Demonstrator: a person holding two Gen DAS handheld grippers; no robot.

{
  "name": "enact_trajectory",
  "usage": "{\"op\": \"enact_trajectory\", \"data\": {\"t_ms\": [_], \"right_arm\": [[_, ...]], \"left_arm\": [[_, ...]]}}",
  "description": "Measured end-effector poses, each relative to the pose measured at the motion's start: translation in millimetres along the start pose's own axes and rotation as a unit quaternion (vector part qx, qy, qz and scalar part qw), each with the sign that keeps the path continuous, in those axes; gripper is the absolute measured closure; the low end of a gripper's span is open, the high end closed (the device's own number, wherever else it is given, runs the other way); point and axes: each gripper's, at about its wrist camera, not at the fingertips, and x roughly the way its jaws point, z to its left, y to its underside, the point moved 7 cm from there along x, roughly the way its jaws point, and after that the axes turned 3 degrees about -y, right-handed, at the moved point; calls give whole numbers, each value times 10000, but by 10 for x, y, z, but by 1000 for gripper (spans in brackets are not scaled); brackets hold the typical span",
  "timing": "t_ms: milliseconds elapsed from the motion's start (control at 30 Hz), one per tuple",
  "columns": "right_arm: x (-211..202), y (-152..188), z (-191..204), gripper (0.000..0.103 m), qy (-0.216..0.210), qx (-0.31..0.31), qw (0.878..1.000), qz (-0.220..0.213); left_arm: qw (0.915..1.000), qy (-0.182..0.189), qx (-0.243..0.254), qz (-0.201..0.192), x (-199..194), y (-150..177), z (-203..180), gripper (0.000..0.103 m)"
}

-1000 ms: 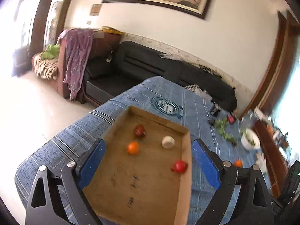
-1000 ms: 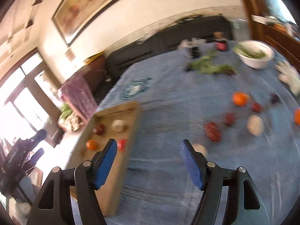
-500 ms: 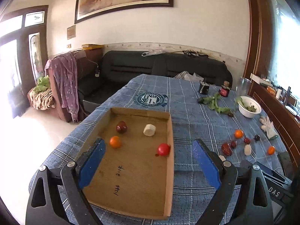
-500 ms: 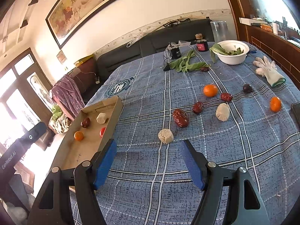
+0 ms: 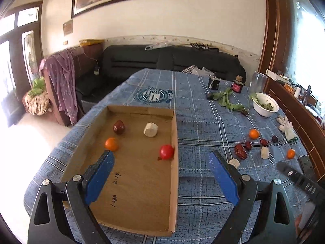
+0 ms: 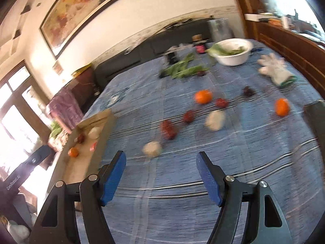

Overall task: Organize fruits
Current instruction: 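Grasp a white cube with left tool while right tool grasps an orange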

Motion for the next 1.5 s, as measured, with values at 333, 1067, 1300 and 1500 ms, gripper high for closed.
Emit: {"op": "enact_trajectory", "data": {"t_ms": [333, 1067, 1300, 1500], "right_arm": [[-220, -218, -1380, 25, 1236, 432, 9913, 118], [433, -614, -1886, 44, 1350, 579, 9889, 239], [453, -613, -1864, 72, 1468, 346, 9882, 275], [402, -623, -1877, 74, 1349, 439, 9898, 155]], "left_arm": [[9942, 826, 338, 597, 412, 175, -681, 10], [9436, 2459, 1667, 1459, 1389, 504, -2886, 40], [9481, 2128, 1957, 1320, 1463, 501, -2993, 77], [9492, 2302, 1648, 1375, 1247, 459, -2838, 77]]}}
